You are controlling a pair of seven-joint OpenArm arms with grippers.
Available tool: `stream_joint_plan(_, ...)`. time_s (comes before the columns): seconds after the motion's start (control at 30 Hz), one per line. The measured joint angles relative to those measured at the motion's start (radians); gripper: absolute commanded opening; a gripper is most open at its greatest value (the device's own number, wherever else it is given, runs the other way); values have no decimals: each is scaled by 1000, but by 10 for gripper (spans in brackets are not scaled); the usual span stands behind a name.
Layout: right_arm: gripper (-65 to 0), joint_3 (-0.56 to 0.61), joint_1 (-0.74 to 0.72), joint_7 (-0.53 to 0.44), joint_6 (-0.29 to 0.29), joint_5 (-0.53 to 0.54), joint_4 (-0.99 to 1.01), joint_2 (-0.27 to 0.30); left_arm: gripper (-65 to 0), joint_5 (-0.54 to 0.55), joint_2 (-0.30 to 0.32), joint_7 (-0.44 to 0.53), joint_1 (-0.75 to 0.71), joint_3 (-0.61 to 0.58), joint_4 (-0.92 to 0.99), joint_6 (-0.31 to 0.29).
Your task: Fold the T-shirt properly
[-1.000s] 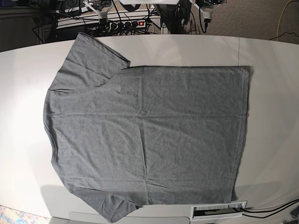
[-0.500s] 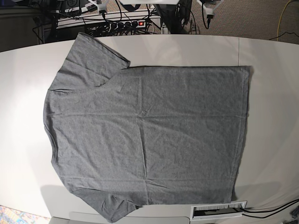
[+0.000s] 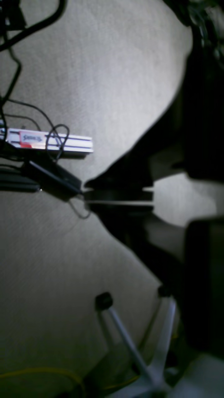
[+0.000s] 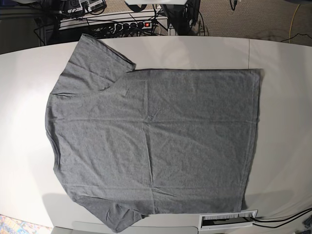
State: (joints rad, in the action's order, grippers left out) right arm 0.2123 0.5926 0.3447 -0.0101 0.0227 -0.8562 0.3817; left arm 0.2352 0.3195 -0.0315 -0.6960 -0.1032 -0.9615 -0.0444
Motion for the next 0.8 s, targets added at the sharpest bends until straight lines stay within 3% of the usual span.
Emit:
stream_joint_plan(0.2, -650, -1, 213, 10, -5, -5, -310, 122, -650, 0, 90, 33, -174, -1, -282, 0)
stream_joint_plan(0.27, -650, -9, 276, 9, -6, -62, -412, 153, -650, -30, 117, 45, -229, 0, -367, 5)
stream_joint_plan(0.47, -650, -105, 433, 35, -64, -184, -665, 175, -650, -198, 157, 43, -365, 0, -597, 121)
stream_joint_plan(0.63, -650, -196, 551, 43, -64, -273, -850, 184, -650, -350, 200, 23, -474, 2, -773, 211)
stream_joint_plan(0.8, -650, -241, 649, 97, -72, -373, -1001, 251, -650, -488, 210, -73, -563, 2, -940, 306)
